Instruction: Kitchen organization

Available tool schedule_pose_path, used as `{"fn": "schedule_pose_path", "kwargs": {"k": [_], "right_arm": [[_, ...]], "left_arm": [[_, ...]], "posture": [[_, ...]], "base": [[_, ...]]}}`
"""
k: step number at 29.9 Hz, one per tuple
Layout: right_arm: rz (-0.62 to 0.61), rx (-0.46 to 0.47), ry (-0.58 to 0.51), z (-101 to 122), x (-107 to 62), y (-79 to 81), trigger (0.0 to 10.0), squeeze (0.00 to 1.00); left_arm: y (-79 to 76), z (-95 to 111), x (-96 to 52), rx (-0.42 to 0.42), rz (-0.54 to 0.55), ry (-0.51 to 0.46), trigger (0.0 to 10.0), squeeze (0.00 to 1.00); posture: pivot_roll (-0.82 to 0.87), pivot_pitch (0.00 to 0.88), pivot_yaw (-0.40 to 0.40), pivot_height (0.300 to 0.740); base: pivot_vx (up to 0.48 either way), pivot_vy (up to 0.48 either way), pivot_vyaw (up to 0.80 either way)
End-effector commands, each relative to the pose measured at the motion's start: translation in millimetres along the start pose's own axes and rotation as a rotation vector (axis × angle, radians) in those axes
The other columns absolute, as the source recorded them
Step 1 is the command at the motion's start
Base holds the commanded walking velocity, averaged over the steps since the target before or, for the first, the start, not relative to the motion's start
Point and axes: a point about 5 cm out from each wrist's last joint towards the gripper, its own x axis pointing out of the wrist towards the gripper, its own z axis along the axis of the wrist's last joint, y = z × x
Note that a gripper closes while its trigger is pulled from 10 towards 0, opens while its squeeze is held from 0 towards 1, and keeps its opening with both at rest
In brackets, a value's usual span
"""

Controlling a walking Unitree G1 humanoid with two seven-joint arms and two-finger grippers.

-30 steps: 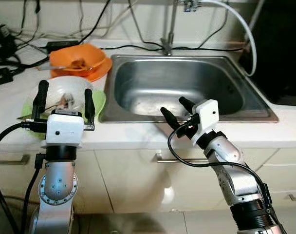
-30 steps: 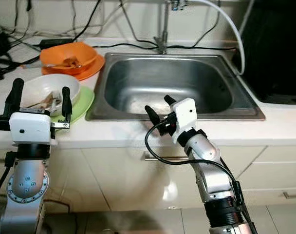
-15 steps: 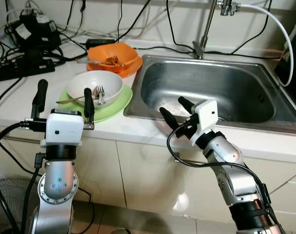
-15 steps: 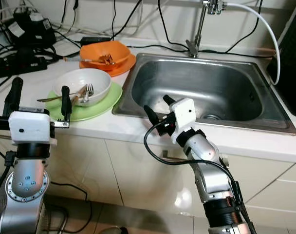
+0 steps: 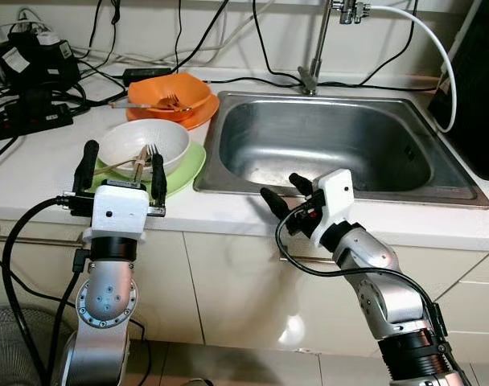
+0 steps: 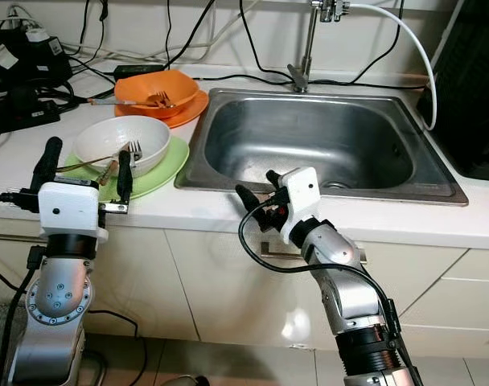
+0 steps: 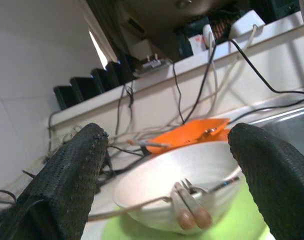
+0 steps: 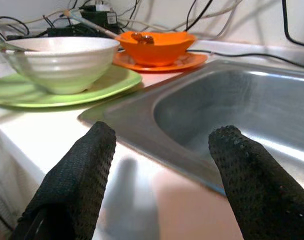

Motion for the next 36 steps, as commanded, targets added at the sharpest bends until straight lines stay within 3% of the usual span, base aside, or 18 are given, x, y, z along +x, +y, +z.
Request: {"fn": "schedule_pose_path", "kwargs": {"k": [1,6,9,13,22,36], "right_arm": [[0.018,0.016,-0.008,5,-1.1,1.7,10.0,0.00],[0.065,0.037,0.006,7,-1.0,6.0,10.0,0.00],[0.135,0.097,-0.011,11,-2.4,9.9,10.0,0.00],[0.137,0.109,-0.009,13,-2.3,9.0,10.0,0.00],[0.134,0.011,-0.006,13,-3.9,11.6,10.0,0.00],[0.087,-0.050,-0.027,22,0.6,8.9,10.0,0.00]], "left_arm": [[-3.0,-3,3.2,-0.018,-0.006,0.012,10.0,0.00],[-4.1,-7,4.6,-0.012,-0.016,0.020,10.0,0.00],[-5.0,-10,5.8,-0.007,-0.022,0.025,10.0,0.00],[-5.8,-12,7.4,-0.005,-0.021,0.028,10.0,0.00],[-4.6,-15,8.5,0.001,-0.002,0.035,10.0,0.00],[-3.1,-21,12.9,0.006,0.017,0.065,10.0,0.00]], "posture": [[-0.02,0.006,0.005,0.740],[-0.02,0.008,0.007,0.740],[-0.03,0.008,0.008,0.740],[-0.03,0.009,0.007,0.740],[-0.03,0.014,0.004,0.740],[-0.03,0.025,0.006,0.740]], "base": [[0.000,0.000,0.00],[0.000,0.000,0.00],[0.000,0.000,0.00],[0.000,0.000,0.00],[0.000,0.000,0.00],[0.000,0.000,0.00]]}}
